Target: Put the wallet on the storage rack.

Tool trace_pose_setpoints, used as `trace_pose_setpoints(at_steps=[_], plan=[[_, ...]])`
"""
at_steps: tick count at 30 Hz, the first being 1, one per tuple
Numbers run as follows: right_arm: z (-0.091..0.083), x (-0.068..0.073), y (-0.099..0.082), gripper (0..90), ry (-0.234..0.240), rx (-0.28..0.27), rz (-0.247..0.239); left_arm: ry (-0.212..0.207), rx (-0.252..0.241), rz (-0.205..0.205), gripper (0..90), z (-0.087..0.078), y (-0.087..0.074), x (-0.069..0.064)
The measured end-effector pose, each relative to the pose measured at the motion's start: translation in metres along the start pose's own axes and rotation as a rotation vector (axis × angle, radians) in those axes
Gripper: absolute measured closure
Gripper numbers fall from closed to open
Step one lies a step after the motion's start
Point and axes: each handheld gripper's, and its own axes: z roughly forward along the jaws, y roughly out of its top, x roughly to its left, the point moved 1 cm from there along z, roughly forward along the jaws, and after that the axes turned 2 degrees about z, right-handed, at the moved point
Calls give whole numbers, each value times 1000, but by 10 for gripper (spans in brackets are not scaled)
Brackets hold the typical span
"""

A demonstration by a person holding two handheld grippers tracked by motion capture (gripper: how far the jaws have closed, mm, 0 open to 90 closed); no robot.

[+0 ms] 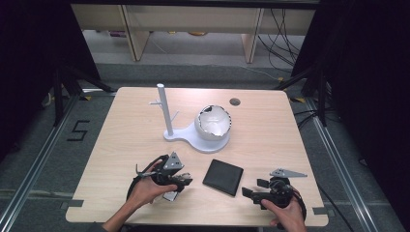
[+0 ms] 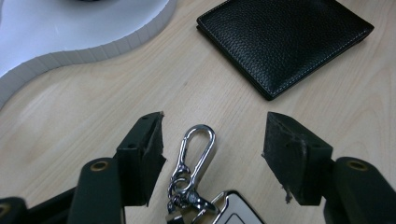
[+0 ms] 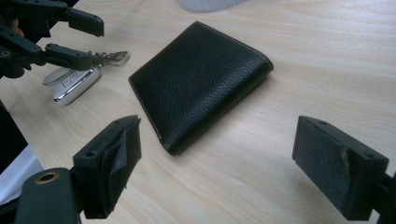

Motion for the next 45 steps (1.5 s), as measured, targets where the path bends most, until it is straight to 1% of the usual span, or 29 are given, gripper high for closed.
trace_pose_setpoints(at_steps=[2, 5, 6, 7, 9, 10, 11, 13, 16, 17, 18, 21, 22, 23, 24, 25, 26, 27, 28, 29, 30, 34, 36, 38, 39, 40, 41, 42, 45], plan=[[1, 0, 0, 162, 2, -7, 3, -2, 0, -5, 420, 3, 3, -1], [1, 1, 0, 165, 1, -5, 10, -7, 5, 18, 502, 8, 8, -2], [1, -2, 1, 165, -19, -10, -35, -5, 7, 28, 544, 10, 10, -2], [3, -2, 1, 165, 9, -11, -25, -3, 8, 36, 578, 11, 11, -2], [4, -2, 1, 166, -4, -9, -20, 1, 3, 44, 630, 15, 14, -4], [3, 2, 1, 168, 3, 1, 13, 8, 7, 54, 645, 16, 16, -4], [3, 2, 1, 171, 15, -1, 9, -3, 7, 50, 672, 18, 17, -5], [3, -1, 2, 171, -22, -2, -33, -29, 4, 43, 731, 23, 20, -7], [6, 0, 2, 175, 6, 5, -25, -36, 7, 56, 785, 28, 26, -8], [6, 0, 3, 180, 1, 9, -29, -42, 10, 54, 802, 30, 28, -9], [7, 2, 3, 182, -6, 16, -5, -42, 16, 60, 816, 33, 30, -9], [10, 2, 5, 186, -5, 11, -18, -51, 25, 60, 843, 41, 35, -12], [12, 2, 6, 188, 18, 8, -18, -60, 32, 62, 845, 44, 37, -13], [13, 3, 7, 191, 13, 13, -15, -60, 42, 72, 845, 46, 38, -13], [14, 6, 7, 194, 13, 23, 17, -66, 56, 78, 845, 48, 39, -14], [17, 3, 9, 197, 3, 21, -18, -65, 53, 67, 845, 51, 39, -15], [18, 3, 10, 198, 4, 27, -15, -65, 69, 90, 844, 52, 40, -14], [21, 2, 11, 198, 6, 22, -16, -60, 66, 81, 845, 53, 39, -15], [22, 2, 11, 203, 9, 24, -9, -55, 63, 69, 846, 54, 39, -15], [23, 5, 12, 207, 10, 40, 27, -59, 77, 84, 846, 53, 39, -13], [25, 2, 13, 207, 6, 26, -2, -56, 74, 71, 845, 54, 39, -14], [30, 1, 15, 219, 12, 30, 19, -54, 105, 80, 844, 55, 38, -12], [33, 2, 16, 224, 10, 34, 28, -47, 91, 66, 848, 56, 38, -14], [37, 3, 18, 232, 20, 39, 38, -51, 99, 69, 850, 56, 38, -14], [40, 3, 18, 236, 12, 43, 46, -56, 116, 84, 851, 55, 38, -13], [41, 3, 19, 239, 17, 49, 52, -56, 116, 84, 853, 55, 38, -13], [43, 4, 19, 240, 2, 54, 61, -55, 104, 69, 855, 56, 36, -14], [45, 4, 20, 242, 17, 55, 70, -57, 107, 75, 861, 55, 36, -14], [51, 2, 21, 236, 7, 58, 93, -70, 109, 67, 866, 55, 36, -15]])
